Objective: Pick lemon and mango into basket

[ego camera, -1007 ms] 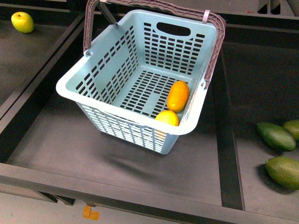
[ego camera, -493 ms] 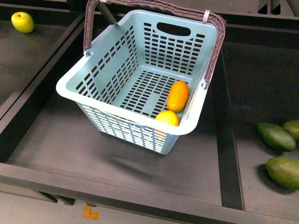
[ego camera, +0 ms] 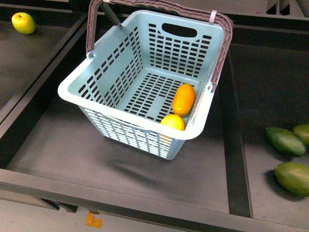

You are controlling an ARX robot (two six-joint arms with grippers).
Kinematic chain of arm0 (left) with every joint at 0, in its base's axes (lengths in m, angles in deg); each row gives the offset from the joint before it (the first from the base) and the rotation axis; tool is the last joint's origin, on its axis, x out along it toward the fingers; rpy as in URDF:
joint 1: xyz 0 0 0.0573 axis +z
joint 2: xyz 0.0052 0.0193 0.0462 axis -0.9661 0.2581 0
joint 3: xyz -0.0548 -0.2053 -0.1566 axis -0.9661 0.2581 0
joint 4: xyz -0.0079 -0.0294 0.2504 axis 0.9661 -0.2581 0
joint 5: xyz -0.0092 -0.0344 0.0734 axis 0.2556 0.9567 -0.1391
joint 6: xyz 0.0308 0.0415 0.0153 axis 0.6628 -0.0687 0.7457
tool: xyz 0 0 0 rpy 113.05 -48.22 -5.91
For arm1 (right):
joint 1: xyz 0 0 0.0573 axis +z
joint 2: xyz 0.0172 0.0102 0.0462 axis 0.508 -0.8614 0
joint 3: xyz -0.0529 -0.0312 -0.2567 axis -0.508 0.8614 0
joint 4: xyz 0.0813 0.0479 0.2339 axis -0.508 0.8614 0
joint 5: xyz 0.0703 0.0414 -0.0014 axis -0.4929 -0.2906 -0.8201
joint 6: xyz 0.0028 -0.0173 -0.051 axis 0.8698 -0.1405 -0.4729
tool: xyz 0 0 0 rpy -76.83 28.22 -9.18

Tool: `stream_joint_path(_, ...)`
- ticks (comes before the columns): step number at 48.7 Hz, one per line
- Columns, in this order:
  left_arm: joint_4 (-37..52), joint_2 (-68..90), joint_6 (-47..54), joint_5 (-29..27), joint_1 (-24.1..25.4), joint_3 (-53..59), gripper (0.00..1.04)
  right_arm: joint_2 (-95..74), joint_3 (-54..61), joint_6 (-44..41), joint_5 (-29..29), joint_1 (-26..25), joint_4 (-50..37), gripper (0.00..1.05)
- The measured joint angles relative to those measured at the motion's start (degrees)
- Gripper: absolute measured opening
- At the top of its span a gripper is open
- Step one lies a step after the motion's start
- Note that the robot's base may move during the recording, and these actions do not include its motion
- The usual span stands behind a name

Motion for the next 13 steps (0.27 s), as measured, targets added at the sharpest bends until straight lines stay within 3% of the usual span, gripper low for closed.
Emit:
stream_joint_path(5, 0.0, 0.0, 0.0, 0.0, 0.0, 0.0, 0.99, 0.0, 0.0, 0.02, 0.0, 0.0, 0.0, 0.96)
stream_joint_path(13, 0.0, 0.0, 0.13, 0.0, 0.0, 0.0, 0.98, 0.0, 0.0, 0.02, 0.0, 0.0, 0.0, 0.96)
